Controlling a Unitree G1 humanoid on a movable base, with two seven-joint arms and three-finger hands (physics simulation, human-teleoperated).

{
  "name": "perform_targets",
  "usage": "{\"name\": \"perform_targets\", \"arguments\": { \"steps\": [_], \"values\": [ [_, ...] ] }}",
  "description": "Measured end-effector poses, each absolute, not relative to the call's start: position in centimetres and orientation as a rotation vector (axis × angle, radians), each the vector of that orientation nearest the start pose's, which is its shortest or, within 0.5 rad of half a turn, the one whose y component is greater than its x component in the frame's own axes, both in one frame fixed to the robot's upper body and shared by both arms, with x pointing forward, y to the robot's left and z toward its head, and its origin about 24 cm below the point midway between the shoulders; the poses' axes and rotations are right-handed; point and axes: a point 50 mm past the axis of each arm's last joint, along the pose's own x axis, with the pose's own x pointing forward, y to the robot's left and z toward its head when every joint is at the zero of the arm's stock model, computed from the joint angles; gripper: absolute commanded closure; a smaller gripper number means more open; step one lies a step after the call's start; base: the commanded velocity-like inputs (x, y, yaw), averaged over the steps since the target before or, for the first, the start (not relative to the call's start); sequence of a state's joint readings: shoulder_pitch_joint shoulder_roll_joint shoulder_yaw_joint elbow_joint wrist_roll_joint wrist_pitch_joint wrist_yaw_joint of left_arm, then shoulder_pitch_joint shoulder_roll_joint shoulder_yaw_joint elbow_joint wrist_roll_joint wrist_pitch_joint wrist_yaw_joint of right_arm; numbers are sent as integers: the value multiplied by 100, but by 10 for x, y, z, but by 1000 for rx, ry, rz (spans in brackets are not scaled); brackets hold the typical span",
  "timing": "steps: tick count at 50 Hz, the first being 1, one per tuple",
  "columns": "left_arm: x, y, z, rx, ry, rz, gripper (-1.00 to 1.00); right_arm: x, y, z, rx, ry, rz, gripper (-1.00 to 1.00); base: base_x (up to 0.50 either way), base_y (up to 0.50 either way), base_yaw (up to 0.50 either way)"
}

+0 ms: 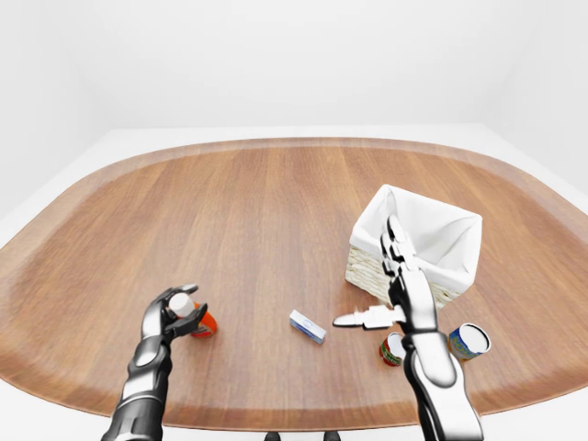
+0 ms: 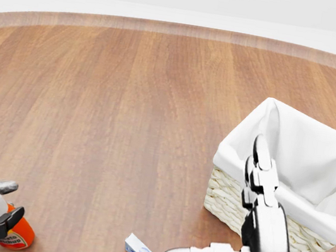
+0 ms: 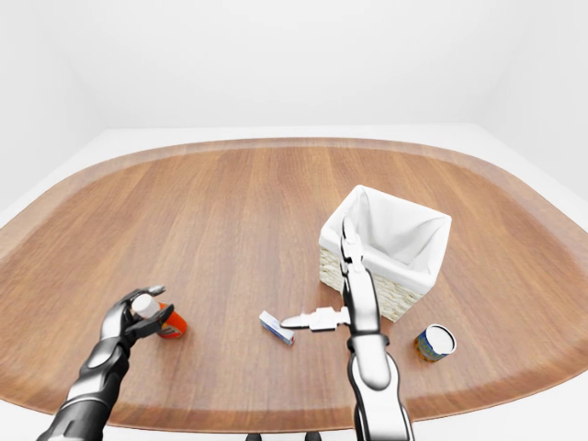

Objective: Pick up the ketchup, and put it in the basket.

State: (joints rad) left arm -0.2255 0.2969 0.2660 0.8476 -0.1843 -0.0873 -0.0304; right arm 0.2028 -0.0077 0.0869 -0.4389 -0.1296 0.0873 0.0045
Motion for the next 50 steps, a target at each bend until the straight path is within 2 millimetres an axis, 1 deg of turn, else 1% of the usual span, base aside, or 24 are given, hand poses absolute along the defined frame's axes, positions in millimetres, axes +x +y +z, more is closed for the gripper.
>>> {"name": "perform_targets", "arguments": {
  "steps": [7, 20, 25, 29, 35, 50],
  "values": [
    [246, 283, -51, -21, 464, 346, 100, 211, -142, 90, -123, -154, 15, -100, 0, 0, 0],
    [245, 283, -51, 31, 474, 321, 100, 210, -142, 88, -124, -149, 16, -100, 0, 0, 0],
    [244, 281, -47, 50, 445, 310, 100, 210, -142, 87, -124, -147, 17, -100, 0, 0, 0],
    [244, 279, -39, 71, 396, 298, 100, 211, -142, 86, -123, -144, 17, -100, 0, 0, 0],
    [245, 271, -18, 110, 286, 267, 100, 211, -142, 85, -122, -142, 19, -100, 0, 0, 0],
    [249, 237, 44, 196, -5, 162, 100, 212, -141, 84, -118, -143, 24, -100, 0, 0, 0]
  ]
}}
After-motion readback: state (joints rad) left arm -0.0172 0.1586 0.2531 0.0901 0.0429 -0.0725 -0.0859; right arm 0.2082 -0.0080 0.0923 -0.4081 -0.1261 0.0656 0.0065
